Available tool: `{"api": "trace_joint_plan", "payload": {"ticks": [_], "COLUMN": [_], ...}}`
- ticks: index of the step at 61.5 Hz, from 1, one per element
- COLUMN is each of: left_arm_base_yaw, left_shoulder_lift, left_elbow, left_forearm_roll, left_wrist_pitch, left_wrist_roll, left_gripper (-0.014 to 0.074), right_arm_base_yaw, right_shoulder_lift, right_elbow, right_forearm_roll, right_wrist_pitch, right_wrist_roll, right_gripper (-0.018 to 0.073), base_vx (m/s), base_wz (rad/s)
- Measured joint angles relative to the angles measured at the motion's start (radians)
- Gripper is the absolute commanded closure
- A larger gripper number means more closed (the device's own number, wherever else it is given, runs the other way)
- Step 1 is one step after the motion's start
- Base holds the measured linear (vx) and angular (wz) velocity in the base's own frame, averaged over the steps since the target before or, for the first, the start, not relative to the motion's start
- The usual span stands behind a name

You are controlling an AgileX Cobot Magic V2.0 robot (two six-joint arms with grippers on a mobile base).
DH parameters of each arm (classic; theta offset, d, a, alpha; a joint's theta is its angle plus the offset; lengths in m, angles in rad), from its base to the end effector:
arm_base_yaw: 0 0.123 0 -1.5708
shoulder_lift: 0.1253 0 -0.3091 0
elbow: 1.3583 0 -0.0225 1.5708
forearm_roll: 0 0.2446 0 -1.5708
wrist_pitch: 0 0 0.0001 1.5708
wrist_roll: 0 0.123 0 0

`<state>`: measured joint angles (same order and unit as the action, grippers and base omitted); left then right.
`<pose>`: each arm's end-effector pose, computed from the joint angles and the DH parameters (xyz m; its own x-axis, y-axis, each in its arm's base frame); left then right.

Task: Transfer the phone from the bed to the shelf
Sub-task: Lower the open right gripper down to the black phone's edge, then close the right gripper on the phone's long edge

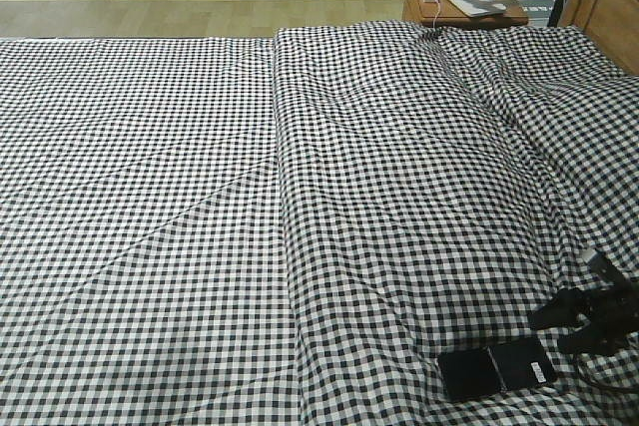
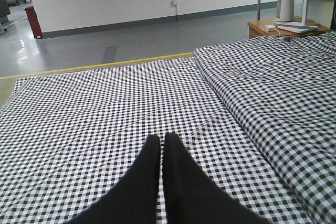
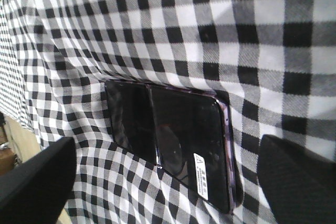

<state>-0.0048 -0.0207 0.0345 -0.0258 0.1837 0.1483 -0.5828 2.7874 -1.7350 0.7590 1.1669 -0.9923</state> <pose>0.0571 -0.0009 0.1820 -0.1080 0.1231 -0.9865 0.0229 0.9923 0.1214 0.3925 -0.1655 -0.0816 -0.9945 0.1051 -0.0034 0.0714 0.6993 0.7113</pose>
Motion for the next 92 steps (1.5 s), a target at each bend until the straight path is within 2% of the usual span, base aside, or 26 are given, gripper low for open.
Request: {"api": "trace_joint_plan", "payload": {"ticks": [40,70,81,85,92], "left_arm_base_yaw": [0.000,0.000,0.000,0.000,0.000], "left_shoulder_lift": [0.000,0.000,0.000,0.000,0.000], "left_elbow": [0.000,0.000,0.000,0.000,0.000], "left_forearm_roll": [0.000,0.000,0.000,0.000,0.000], "left_wrist_pitch": [0.000,0.000,0.000,0.000,0.000], "left_wrist_roll": [0.000,0.000,0.000,0.000,0.000], "left_gripper": [0.0595,0.0595,0.0595,0.0595,0.0595], "right_arm_base_yaw": [-0.001,0.095,0.101,0.101,0.101], "right_shoulder_lift": [0.091,0.092,0.092,0.092,0.094], "right_elbow": [-0.005,-0.005,-0.005,-0.005,-0.005], "right_forearm_roll": [0.091,0.052,0.030,0.018,-0.022], "right_wrist_pitch": [-0.003,-0.010,-0.010,-0.010,-0.010], "right_wrist_roll": [-0.026,-0.026,-0.026,-0.026,-0.027], "right_gripper": [-0.0060,-0.0010,0.0093,0.0163,0.0341], "base_vx": [0.00,0.00,0.00,0.00,0.00], "base_wz": [0.00,0.00,0.00,0.00,0.00]}}
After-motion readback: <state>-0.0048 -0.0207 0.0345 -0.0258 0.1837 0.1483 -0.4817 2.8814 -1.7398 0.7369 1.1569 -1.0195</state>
